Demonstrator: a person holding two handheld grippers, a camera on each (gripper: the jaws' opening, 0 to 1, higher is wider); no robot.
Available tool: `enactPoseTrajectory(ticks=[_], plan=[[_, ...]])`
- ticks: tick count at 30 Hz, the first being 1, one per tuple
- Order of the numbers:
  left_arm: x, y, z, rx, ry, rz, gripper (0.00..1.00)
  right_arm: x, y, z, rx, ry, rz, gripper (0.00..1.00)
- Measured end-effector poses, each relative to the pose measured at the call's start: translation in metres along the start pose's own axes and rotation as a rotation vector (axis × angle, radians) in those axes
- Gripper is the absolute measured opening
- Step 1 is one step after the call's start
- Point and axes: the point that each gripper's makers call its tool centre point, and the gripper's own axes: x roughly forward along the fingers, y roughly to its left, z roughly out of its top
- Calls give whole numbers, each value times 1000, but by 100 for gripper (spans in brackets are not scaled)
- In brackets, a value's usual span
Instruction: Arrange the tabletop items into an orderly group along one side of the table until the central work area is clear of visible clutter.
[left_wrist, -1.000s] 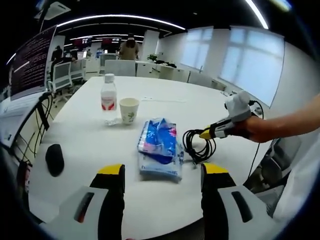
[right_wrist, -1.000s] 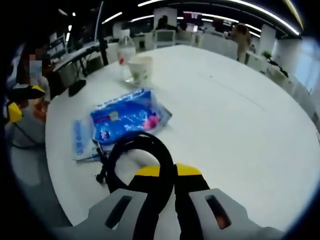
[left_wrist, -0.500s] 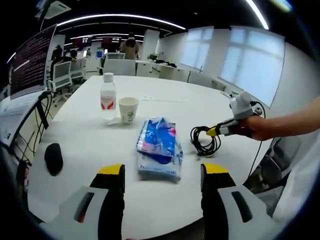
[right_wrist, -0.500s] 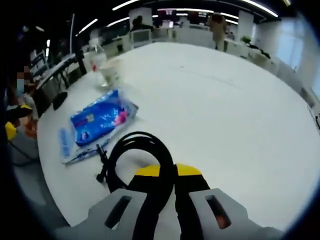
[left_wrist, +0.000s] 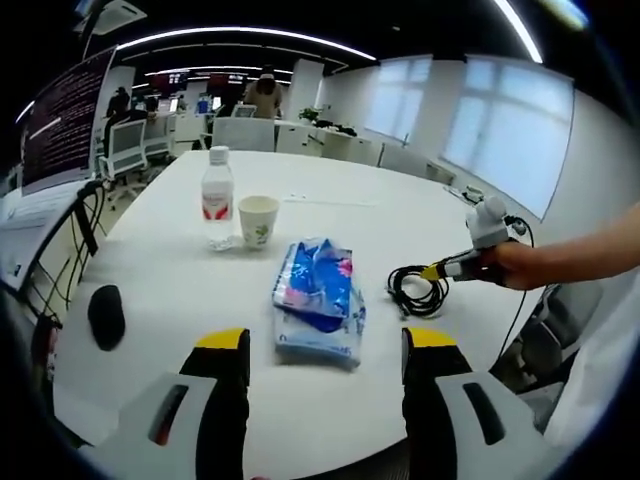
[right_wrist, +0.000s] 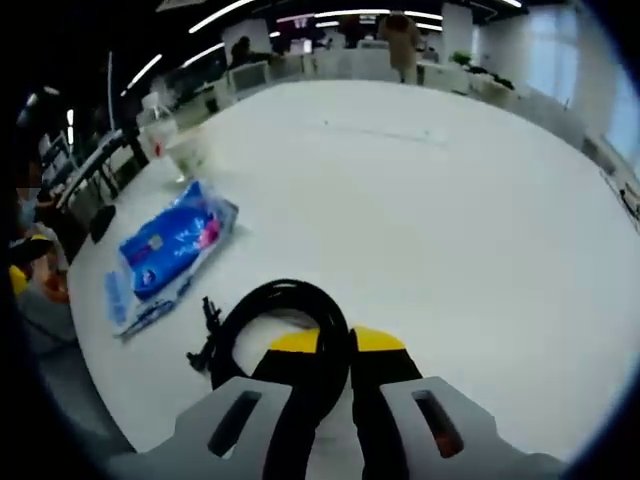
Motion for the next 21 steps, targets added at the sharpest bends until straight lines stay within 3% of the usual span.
enactPoseTrajectory(ticks=[10,14,17,21], plan=[[4,-7,-2,-2,9,3,61,-3,0,-2,-9,-6,20,7],[6,-11,0,4,12,-3,61,-10,5,3,54,-56,59,11],[10,-13,1,10,16,-8,61,-14,8,-3,-44,-43,51,13],[13,-16,5,7,8,-11,61,-20,10,-11,-2,-52,56,15]])
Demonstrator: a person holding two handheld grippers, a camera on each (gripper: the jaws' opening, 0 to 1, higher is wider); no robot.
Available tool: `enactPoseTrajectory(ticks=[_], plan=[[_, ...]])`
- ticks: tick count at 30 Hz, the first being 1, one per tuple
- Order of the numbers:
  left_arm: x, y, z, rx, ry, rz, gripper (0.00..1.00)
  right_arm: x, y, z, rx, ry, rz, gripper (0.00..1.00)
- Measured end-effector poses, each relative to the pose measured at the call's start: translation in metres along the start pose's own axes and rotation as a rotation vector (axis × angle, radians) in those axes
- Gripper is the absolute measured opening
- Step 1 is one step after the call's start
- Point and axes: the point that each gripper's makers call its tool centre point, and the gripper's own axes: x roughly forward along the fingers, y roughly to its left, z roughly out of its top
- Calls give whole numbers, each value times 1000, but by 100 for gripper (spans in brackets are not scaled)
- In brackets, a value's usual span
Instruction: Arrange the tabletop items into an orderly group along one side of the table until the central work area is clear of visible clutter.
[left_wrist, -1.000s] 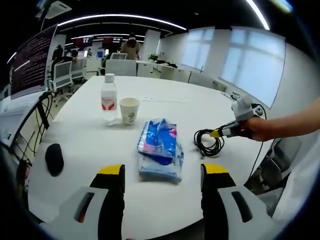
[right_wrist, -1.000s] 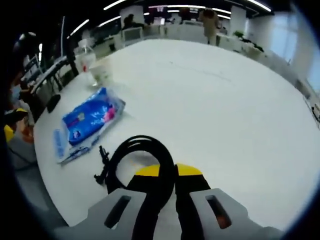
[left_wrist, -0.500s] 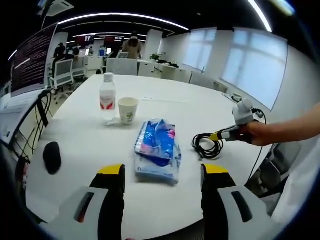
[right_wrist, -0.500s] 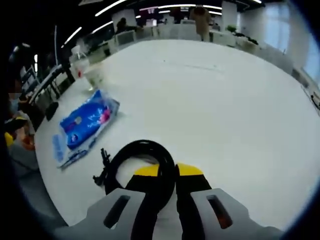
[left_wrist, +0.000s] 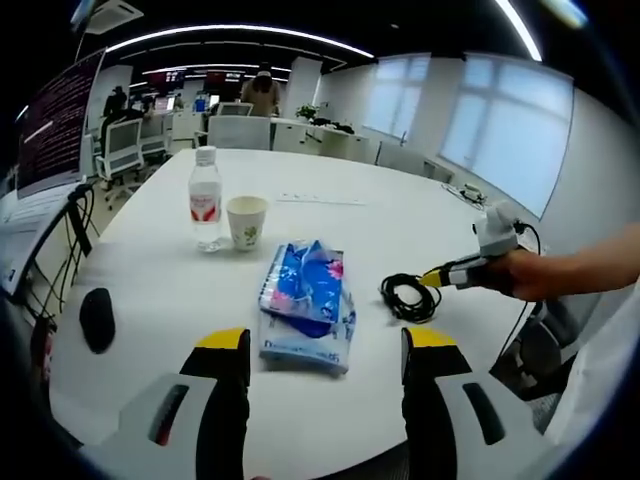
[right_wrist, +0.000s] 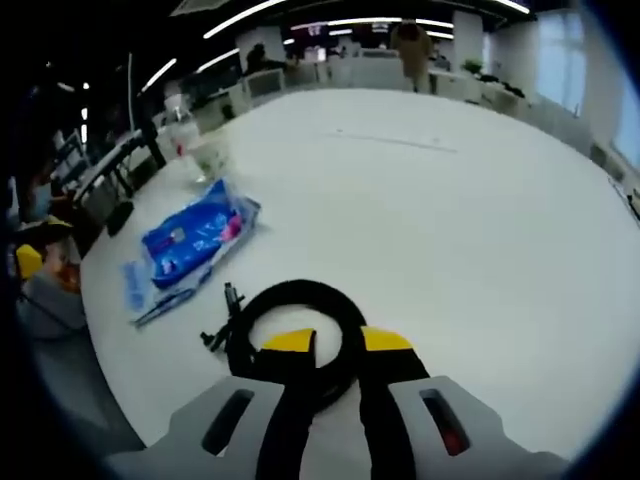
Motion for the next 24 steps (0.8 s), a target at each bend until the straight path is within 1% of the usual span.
enactPoseTrajectory(ticks=[3,7,10,18,24], plan=[[3,-2,-1,-2,3,-5,61,-5,2,-4,3,-2,-4,17],[4,-5,-2,0,5,-11,61,-9,7,-9,-15,1,3,18],[5,-6,-3,-1,8,-14,61,-13,11,-14,-1,0,7,19],[6,-2,-7,-39,-3,-1,60,-22,23,-16,6,-2,11,20],[5,-2,-8,-40,-8,3,60,-20,30,-14,0,3,24,21]])
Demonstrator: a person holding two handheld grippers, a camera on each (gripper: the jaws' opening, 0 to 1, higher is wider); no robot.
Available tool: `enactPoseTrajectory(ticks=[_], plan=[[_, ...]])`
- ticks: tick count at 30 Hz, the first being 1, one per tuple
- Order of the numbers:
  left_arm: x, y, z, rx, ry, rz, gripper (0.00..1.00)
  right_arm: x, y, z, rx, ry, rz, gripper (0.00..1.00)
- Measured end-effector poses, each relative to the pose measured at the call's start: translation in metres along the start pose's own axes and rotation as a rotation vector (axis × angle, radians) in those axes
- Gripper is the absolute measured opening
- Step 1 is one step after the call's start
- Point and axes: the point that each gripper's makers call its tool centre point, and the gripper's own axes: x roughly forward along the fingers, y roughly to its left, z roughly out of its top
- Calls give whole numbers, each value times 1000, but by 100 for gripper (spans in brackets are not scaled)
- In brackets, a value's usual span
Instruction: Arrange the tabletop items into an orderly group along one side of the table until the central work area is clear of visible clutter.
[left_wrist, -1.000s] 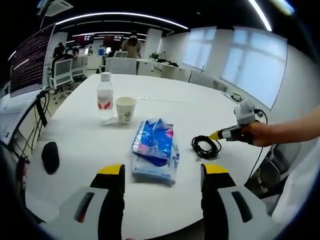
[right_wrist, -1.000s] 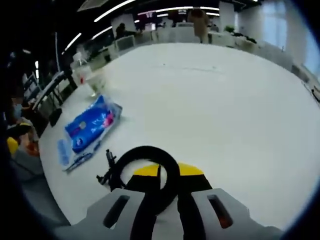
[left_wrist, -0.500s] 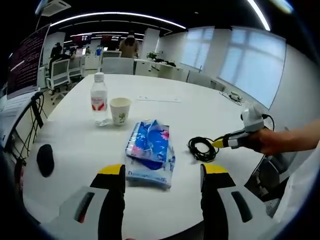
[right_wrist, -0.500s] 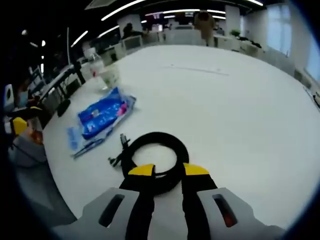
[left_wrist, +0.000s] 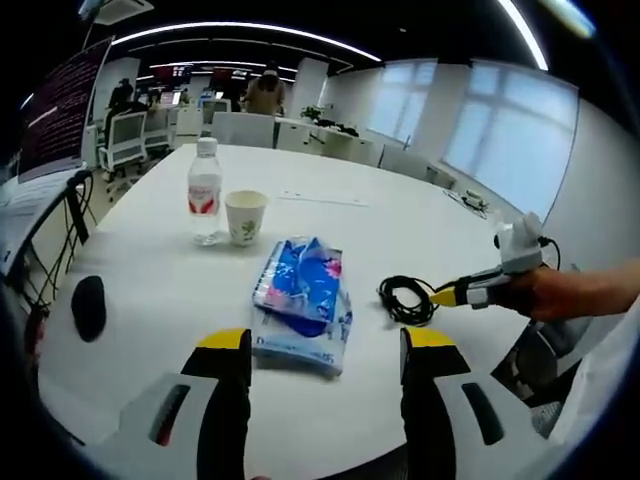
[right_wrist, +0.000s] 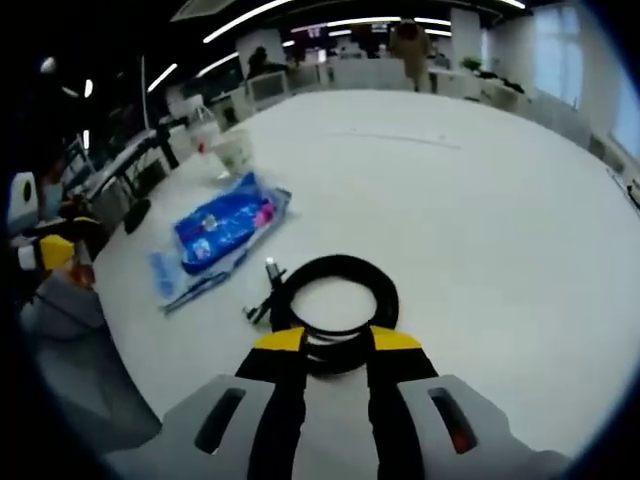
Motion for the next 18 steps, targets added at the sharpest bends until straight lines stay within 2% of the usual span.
enactPoseTrajectory(ticks=[9,18], plan=[[0,1,1,-9,-12,-4,60,8,18,12,-62,13,48,24],[-1,2,-1,-25,-12,-1,59,20,36,36,-140,11,126,28]])
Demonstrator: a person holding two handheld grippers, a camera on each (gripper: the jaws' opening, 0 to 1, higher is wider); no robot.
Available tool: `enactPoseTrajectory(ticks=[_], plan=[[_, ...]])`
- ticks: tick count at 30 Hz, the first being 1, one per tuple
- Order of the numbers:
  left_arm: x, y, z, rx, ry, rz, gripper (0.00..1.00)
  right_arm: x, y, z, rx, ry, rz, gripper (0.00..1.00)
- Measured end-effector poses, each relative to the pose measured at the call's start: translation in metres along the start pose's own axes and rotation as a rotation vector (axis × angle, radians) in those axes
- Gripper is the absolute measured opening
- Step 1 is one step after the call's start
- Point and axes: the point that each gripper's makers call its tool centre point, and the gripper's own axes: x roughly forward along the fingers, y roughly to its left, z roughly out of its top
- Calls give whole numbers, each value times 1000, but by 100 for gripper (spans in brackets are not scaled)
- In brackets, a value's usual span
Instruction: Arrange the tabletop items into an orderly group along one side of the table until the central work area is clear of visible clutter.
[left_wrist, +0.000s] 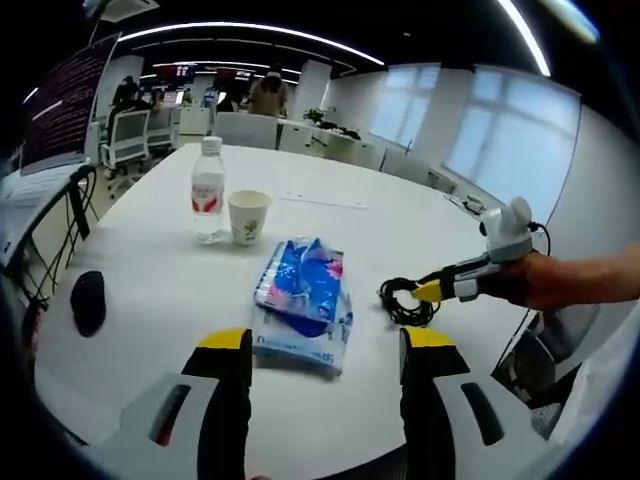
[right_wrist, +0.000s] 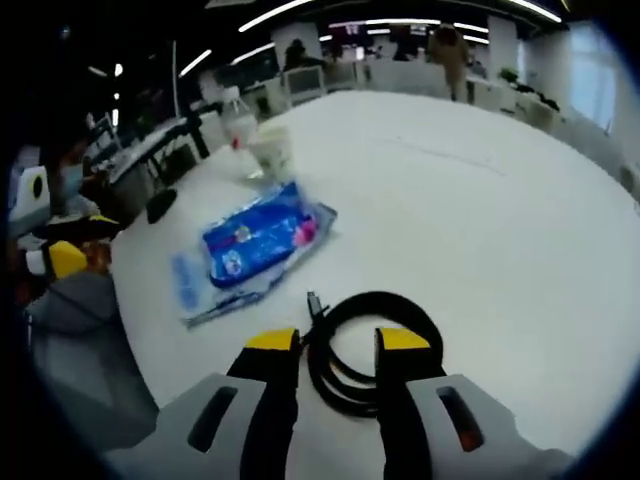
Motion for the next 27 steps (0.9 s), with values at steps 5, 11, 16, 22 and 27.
enactPoseTrajectory(ticks=[5,11,16,22,27], plan=[[-1,-1,0,-1,-1,-1,59,11,-2,12,-32,10,11,28],[-1,2,1,0,-6,2,59,21,1,22,-74,29,40,31],[-3,3,-2,-7,-2,7,59,33,5,29,-125,55,66,31],[-6,6,-3,-8,1,14,59,51,9,46,-148,61,81,29],[-10,9,-4,-11,2,23,59,70,14,54,-168,85,96,26]])
